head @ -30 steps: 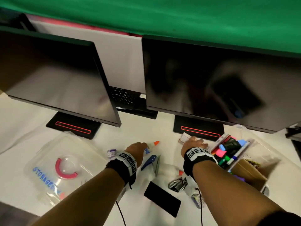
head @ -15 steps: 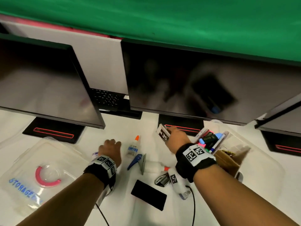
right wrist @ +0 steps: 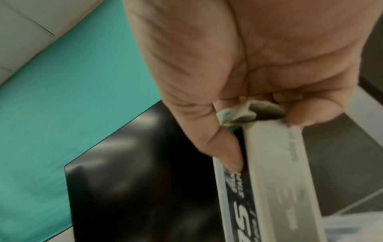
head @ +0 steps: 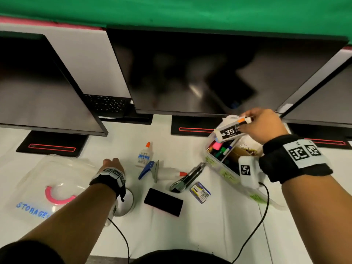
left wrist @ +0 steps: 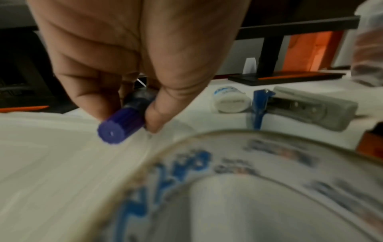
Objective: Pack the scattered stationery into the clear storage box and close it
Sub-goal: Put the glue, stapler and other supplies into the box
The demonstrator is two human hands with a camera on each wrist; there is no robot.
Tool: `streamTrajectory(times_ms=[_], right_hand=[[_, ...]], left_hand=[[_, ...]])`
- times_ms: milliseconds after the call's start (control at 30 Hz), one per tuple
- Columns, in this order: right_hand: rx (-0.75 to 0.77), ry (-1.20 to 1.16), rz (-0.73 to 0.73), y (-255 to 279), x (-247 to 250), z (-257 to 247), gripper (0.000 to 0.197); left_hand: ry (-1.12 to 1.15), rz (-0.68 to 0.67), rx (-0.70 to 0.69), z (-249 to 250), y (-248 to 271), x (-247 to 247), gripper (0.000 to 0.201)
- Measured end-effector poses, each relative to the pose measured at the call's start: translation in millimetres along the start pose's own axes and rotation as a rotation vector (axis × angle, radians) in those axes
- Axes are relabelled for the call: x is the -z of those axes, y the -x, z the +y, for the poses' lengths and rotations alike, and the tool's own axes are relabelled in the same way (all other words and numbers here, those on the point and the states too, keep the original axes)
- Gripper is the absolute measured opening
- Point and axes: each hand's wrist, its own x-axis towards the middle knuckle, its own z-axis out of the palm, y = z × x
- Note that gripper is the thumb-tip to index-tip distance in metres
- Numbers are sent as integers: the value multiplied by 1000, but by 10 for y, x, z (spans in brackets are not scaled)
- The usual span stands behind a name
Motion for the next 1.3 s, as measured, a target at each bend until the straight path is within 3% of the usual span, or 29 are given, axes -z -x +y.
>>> streamTrajectory(times_ms=[167,367,567,733,800,933,1133,1300], right_hand=[[-72,62,64,35,420,362,20],[-198,308,66,29,659,848,23],[-233,619,-180,-305,302,1171,34],[-308,592,-304,-477,10,1315,39],[-324,602,-335,-507,-132,1425,44],[-353,538,-327,-585,-340,1662,39],[-360,435,-231,-376,-140,1386,39],[-173,284,-104,-109,44,978,38]], left_hand=[[6,1,-58,96,-94,44,114],[-128,53,-101,144,-54,174,91],[-265,71,-117,166,29,447,60],[-186,248,-89,352,189,612,34],[-187,264,-97,459,324,667,32],[-136,315,-223,683,513,703,32],[-16,357,-496,1047,862,785,31],[210,389,-768,1298,1190,853,30]])
